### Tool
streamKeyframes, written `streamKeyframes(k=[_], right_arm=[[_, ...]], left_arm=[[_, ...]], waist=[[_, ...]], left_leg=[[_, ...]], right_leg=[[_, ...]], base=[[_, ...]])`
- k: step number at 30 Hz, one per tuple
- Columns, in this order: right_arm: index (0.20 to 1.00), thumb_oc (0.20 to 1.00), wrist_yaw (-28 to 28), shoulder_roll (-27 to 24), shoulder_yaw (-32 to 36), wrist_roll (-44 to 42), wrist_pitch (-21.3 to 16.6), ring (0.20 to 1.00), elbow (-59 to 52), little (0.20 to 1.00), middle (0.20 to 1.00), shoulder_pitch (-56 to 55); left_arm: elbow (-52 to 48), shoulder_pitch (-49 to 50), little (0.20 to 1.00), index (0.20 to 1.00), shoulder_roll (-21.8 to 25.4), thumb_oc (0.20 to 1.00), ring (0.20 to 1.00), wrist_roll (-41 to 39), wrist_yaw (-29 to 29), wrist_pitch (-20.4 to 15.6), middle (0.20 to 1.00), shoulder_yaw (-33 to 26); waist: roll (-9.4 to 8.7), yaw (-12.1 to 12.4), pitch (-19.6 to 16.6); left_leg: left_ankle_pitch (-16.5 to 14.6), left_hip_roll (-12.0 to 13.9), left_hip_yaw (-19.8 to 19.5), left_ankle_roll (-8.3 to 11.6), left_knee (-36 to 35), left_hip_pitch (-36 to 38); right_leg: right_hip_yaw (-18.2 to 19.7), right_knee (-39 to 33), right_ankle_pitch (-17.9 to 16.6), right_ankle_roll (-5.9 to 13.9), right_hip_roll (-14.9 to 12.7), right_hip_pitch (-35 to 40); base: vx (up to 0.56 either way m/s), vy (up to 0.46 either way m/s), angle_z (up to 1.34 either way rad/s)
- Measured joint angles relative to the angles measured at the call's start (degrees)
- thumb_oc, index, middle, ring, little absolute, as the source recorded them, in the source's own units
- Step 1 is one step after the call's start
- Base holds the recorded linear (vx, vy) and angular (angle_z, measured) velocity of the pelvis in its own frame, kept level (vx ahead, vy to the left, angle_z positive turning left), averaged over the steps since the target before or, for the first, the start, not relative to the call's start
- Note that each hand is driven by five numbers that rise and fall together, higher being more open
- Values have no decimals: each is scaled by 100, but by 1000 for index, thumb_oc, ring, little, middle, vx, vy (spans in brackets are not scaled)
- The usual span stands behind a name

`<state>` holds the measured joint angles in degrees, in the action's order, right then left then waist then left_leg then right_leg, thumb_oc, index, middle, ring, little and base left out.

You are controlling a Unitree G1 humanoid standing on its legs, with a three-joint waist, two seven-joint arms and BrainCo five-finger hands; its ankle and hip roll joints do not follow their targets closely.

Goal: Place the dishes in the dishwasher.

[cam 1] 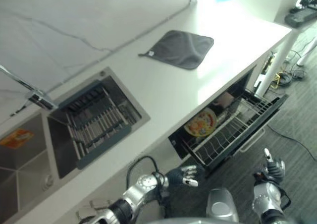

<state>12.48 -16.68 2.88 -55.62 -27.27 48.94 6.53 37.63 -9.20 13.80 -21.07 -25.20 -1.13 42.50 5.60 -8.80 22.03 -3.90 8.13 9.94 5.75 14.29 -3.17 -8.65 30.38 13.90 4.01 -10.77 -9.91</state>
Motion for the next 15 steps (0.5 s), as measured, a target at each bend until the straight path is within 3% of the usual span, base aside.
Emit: streamKeyframes(k=[2,3,6,8,10,15], right_arm=[[1000,1000,-287,12,-142,-297,10,1000,0,1000,1000,117],[1000,1000,-400,10,-286,-407,15,1000,-47,1000,1000,274],[1000,1000,-549,-39,-472,-415,54,1000,-493,1000,1000,700],[1000,1000,-672,-199,-462,-431,104,1000,-650,1000,1000,1219],[1000,1000,-724,-162,-411,-605,262,1000,-533,1000,1000,1599],[1000,1000,-710,-210,-417,-613,456,1000,-566,1000,1000,1754]], left_arm=[[1169,99,1000,1000,-213,1000,1000,583,880,-138,1000,-96],[1850,-48,1000,1000,-295,1000,1000,933,1339,-308,1000,-458],[2222,-391,1000,1000,-114,1000,1000,1601,2329,-743,1000,-682],[2194,-924,1000,1000,-106,1000,1000,1753,2746,-775,1000,-705],[2246,-1051,1000,1000,-206,1000,1000,1765,3096,-736,1000,-893],[2648,-750,1000,1000,-209,1000,1000,1065,3628,-806,1000,-1814]], waist=[[8,22,165],[35,44,242],[149,192,469],[214,385,925],[205,454,930],[213,517,925]], left_leg=[[-21,83,-9,84,108,-208],[-85,124,-66,87,348,-413],[-183,229,-243,138,1035,-1245],[-177,256,-341,156,1316,-1730],[-169,114,-604,106,1375,-2068],[-141,48,-619,68,1353,-2052]], right_leg=[[18,181,72,-111,65,-212],[27,379,116,-161,76,-430],[23,976,240,-289,118,-1122],[12,1306,257,-397,99,-1640],[-37,1433,340,-454,44,-1935],[6,1379,273,-468,26,-1922]], base=[[-39,-68,-6],[-72,-40,5],[-187,-36,7],[-131,1,13],[-93,42,12],[-14,65,1]])
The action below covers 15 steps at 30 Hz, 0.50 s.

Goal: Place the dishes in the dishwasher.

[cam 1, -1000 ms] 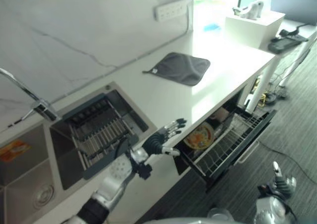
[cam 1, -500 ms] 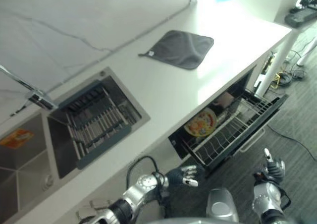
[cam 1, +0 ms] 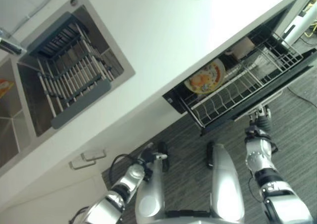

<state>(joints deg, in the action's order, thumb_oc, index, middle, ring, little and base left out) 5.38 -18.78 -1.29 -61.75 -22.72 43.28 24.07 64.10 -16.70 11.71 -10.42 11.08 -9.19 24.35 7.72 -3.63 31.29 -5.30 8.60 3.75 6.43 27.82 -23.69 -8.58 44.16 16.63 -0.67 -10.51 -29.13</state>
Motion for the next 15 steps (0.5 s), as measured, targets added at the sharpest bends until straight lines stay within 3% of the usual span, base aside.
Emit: streamKeyframes(k=[6,15], right_arm=[[1000,1000,-70,-25,-16,15,247,1000,-121,1000,1000,83],[1000,1000,-93,-191,-55,70,528,1000,-163,1000,1000,494]], left_arm=[[22,485,1000,1000,103,1000,1000,-894,-117,-38,1000,-475],[261,839,1000,1000,74,1000,1000,-1791,-530,191,1000,-1107]], waist=[[3,227,-2],[3,474,-2]], left_leg=[[54,-28,-26,28,-167,-7],[50,-19,-244,18,-73,-266]], right_leg=[[-30,-67,-42,82,-7,-22],[-224,15,79,-21,-9,-152]], base=[[2,16,2],[15,-6,8]])
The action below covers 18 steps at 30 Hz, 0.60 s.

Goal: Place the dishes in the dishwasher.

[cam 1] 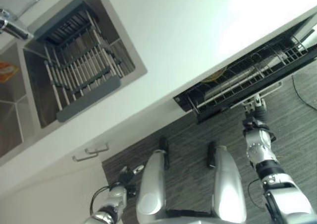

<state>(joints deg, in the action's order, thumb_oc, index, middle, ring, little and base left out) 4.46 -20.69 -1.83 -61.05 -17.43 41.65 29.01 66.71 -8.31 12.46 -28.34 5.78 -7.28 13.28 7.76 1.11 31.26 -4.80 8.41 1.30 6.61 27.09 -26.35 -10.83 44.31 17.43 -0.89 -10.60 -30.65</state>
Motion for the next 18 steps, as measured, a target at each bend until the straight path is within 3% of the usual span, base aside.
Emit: streamKeyframes(k=[4,9,12,15,18], right_arm=[[1000,1000,123,-131,22,145,190,1000,1,1000,1000,226],[1000,1000,251,-416,46,186,518,1000,234,1000,1000,777],[1000,1000,335,-515,46,193,648,1000,302,1000,1000,1052],[1000,1000,353,-628,85,211,685,1000,436,1000,1000,1112],[1000,1000,351,-725,-2,292,732,1000,456,1000,1000,1112]], left_arm=[[77,66,1000,1000,18,1000,1000,-11,-213,13,1000,-42],[46,153,1000,1000,30,1000,1000,-32,-680,127,1000,-30],[29,152,1000,1000,55,1000,1000,-218,-1055,492,1000,-49],[9,192,1000,1000,49,1000,1000,-681,-1477,1290,1000,-103],[126,282,1000,1000,-20,1000,1000,-1148,-1651,1871,1000,-611]], waist=[[-1,137,1],[-1,344,1],[-2,470,1],[-2,539,1],[-2,545,1]], left_leg=[[-19,3,-97,-27,130,-211],[-22,-46,-106,-23,249,-457],[-23,-61,-127,-24,322,-599],[-18,-107,-248,-16,359,-709],[-20,-129,-266,-22,388,-742]], right_leg=[[-92,37,60,-82,-14,-104],[-117,73,-4,22,-86,-273],[-129,85,-5,20,-100,-363],[-237,84,-28,56,-144,-366],[-257,104,-26,54,-178,-366]], base=[[17,3,11],[13,21,6],[12,9,5],[27,30,17],[35,51,4]])
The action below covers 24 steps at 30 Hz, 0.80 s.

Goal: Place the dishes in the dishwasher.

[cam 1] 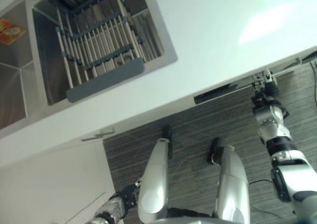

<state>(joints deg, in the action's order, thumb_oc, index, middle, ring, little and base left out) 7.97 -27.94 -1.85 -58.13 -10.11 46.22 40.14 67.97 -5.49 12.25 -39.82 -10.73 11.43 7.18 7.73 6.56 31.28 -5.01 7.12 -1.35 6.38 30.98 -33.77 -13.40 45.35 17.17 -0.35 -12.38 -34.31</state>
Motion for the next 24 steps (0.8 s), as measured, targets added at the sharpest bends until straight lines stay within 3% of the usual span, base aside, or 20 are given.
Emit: streamKeyframes(k=[8,13,17,19,24], right_arm=[[1000,1000,108,-58,-236,78,287,1000,81,1000,1000,9],[1000,1000,89,185,-377,214,348,1000,295,1000,1000,-84],[1000,1000,-407,593,-816,1006,422,1000,37,1000,1000,-813],[1000,1000,-567,781,-853,1152,271,1000,48,1000,1000,-1267],[1000,1000,-758,1177,-677,1425,141,1000,1143,1000,1000,-2944]], left_arm=[[-13,91,1000,1000,111,1000,1000,37,-336,103,1000,-51],[-113,75,1000,1000,106,1000,1000,-25,-760,149,1000,-44],[-398,67,1000,1000,87,1000,1000,-181,-1131,85,1000,-18],[-415,26,1000,1000,87,1000,1000,-180,-1157,8,1000,9],[-223,46,1000,1000,99,1000,1000,-74,-1209,-252,1000,22]], waist=[[1,68,0],[-5,89,3],[-70,44,-12],[-84,10,-13],[-232,-192,-43]], left_leg=[[73,-27,-143,-25,-44,-1],[400,-17,-143,-29,-704,433],[637,57,-106,-49,-1426,1148],[699,122,-87,-11,-1583,1272],[836,153,90,-71,-2322,2190]], right_leg=[[-131,-120,-50,-50,-6,96],[-208,-575,-308,46,40,468],[-313,-1291,-472,65,195,1171],[-365,-1529,-650,121,233,1345],[-443,-2455,-932,299,317,2340]], base=[[29,24,6],[-3,30,7],[-35,8,-1],[-36,12,0],[2,2,1]])
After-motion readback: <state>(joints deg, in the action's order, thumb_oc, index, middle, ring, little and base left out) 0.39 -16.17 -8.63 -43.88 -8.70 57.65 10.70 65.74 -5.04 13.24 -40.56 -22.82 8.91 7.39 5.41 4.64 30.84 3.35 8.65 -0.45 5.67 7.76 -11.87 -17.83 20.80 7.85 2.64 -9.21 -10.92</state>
